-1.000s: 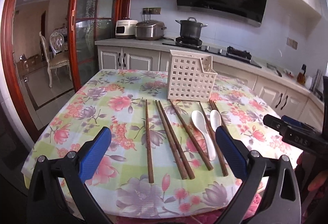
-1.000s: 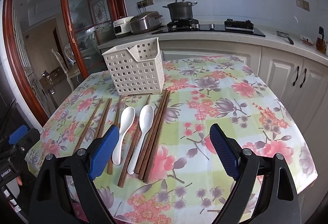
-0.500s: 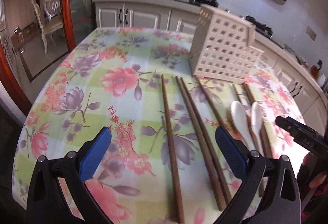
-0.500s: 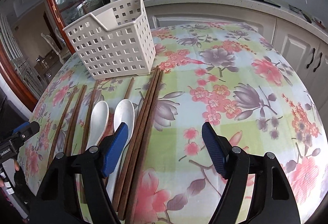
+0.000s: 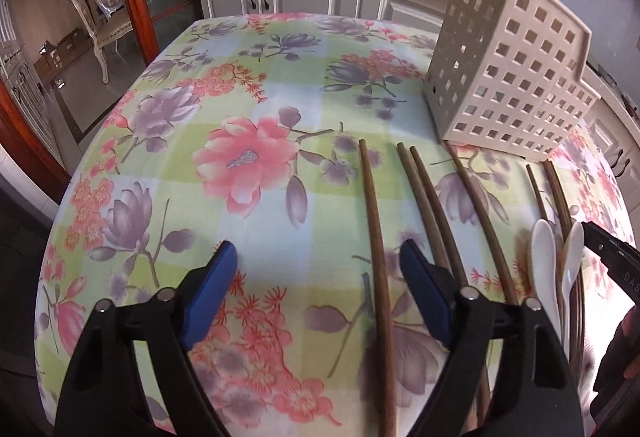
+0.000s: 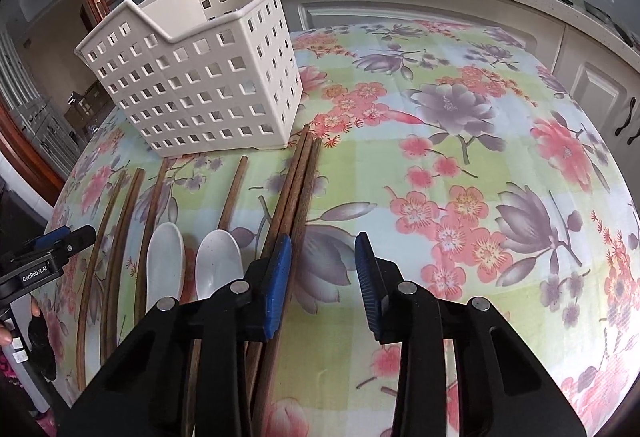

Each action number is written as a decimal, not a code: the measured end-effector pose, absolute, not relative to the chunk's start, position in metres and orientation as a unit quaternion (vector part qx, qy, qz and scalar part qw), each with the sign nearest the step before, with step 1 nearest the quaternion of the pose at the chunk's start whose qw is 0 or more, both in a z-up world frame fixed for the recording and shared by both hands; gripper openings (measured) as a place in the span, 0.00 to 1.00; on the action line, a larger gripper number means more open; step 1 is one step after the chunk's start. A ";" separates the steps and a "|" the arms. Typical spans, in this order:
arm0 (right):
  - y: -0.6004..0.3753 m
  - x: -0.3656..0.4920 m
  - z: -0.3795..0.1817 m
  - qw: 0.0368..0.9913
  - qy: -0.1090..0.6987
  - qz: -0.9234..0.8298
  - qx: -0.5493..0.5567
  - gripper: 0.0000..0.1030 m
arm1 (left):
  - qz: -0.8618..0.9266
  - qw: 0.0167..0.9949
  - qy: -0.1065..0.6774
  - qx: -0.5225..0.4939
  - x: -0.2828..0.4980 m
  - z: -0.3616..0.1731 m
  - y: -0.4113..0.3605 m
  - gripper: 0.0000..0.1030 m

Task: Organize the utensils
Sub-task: 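Grasp a wooden chopstick with the left tool while the right tool grasps another, then lift both held chopsticks upright and carry them over the white basket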

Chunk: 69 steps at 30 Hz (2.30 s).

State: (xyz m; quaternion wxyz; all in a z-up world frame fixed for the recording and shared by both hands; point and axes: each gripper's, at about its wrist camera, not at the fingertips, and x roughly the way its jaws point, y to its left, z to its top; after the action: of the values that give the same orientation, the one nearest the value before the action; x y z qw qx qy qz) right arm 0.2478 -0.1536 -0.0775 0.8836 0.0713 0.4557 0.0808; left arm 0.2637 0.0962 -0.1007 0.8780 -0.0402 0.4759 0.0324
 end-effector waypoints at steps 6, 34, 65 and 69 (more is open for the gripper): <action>-0.146 0.258 -0.078 0.884 0.459 0.077 0.049 0.30 | 0.032 0.877 0.478 -0.029 0.273 -0.107 0.093 0.71; -0.132 0.279 -0.079 0.884 0.461 0.074 -0.009 0.10 | 0.006 0.871 0.491 0.010 0.294 -0.103 0.062 0.06; -0.167 0.166 0.019 0.948 0.289 0.112 0.074 0.09 | -0.001 0.954 0.296 -0.057 0.171 -0.001 0.059 0.06; -0.170 0.153 0.026 0.952 0.275 0.112 0.073 0.09 | 0.001 0.963 0.267 -0.042 0.152 0.011 0.050 0.06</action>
State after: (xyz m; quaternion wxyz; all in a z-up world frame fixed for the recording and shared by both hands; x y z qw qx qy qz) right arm 0.1526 -0.1697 0.0258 0.9520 0.0732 0.2753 0.1120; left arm 0.1525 0.0495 0.0111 0.9629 -0.0416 0.2665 0.0007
